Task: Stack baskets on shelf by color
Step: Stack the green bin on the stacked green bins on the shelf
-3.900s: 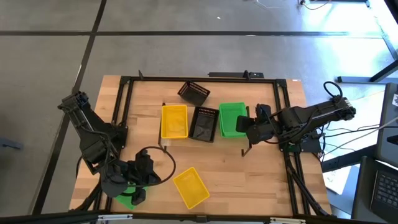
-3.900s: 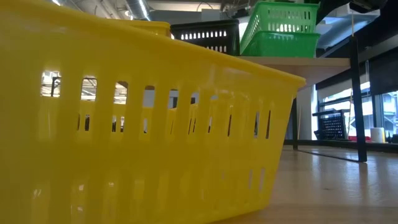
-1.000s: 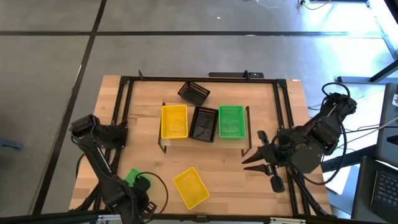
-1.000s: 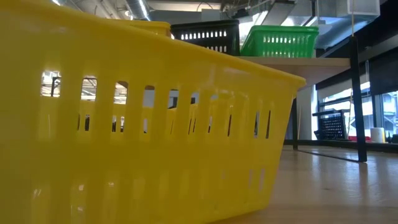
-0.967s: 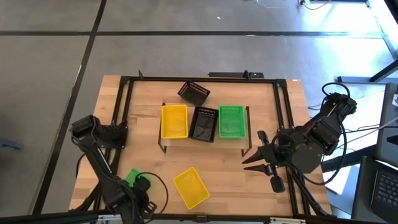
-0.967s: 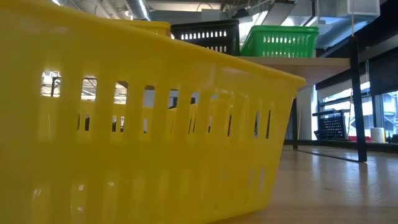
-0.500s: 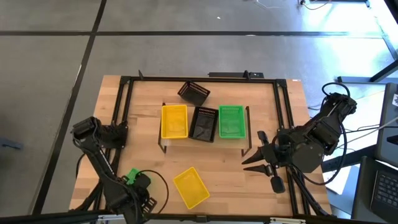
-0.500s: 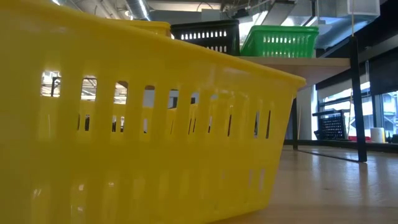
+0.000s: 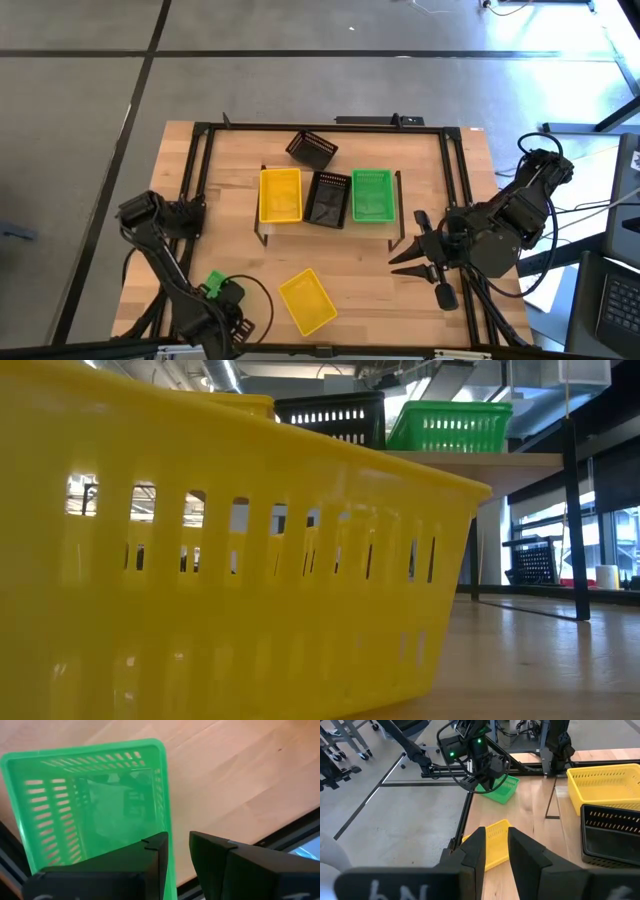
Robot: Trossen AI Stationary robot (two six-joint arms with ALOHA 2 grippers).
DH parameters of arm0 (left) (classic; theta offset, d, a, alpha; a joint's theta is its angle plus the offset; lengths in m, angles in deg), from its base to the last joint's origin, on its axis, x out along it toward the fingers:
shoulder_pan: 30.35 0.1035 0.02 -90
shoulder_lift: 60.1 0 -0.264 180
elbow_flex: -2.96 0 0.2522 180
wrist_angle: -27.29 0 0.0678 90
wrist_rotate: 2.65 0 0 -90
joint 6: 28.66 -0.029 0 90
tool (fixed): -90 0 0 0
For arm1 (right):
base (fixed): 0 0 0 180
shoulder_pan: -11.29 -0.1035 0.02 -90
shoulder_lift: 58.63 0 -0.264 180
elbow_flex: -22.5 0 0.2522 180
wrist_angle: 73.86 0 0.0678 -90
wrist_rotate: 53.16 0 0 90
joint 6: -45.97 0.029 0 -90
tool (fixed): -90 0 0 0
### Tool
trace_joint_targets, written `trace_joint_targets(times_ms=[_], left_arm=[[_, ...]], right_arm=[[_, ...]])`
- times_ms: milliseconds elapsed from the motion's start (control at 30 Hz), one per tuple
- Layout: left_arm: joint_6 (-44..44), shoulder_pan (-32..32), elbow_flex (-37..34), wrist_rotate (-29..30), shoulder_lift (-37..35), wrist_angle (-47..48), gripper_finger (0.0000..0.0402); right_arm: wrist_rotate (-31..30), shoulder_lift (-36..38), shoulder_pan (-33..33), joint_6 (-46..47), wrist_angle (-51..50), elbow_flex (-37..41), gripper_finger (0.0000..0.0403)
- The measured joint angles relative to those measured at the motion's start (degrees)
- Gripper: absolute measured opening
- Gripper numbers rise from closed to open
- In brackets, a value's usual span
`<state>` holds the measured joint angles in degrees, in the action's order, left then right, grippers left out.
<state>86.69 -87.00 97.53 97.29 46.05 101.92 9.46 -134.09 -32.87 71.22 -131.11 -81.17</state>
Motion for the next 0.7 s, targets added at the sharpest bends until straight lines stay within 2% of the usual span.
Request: trace_joint_targets(times_ms=[433,700], left_arm=[[-0.39,0.37,-0.03,-0.15,1.03,1.25,0.0069],[-0.42,0.37,-0.08,-0.20,5.58,0.85,0.0069]], right_arm=[[0.01,0.00,0.00,-0.02,-0.04,0.00,0.0079],[0.01,0.00,0.01,-0.04,-0.11,0.00,0.0079]])
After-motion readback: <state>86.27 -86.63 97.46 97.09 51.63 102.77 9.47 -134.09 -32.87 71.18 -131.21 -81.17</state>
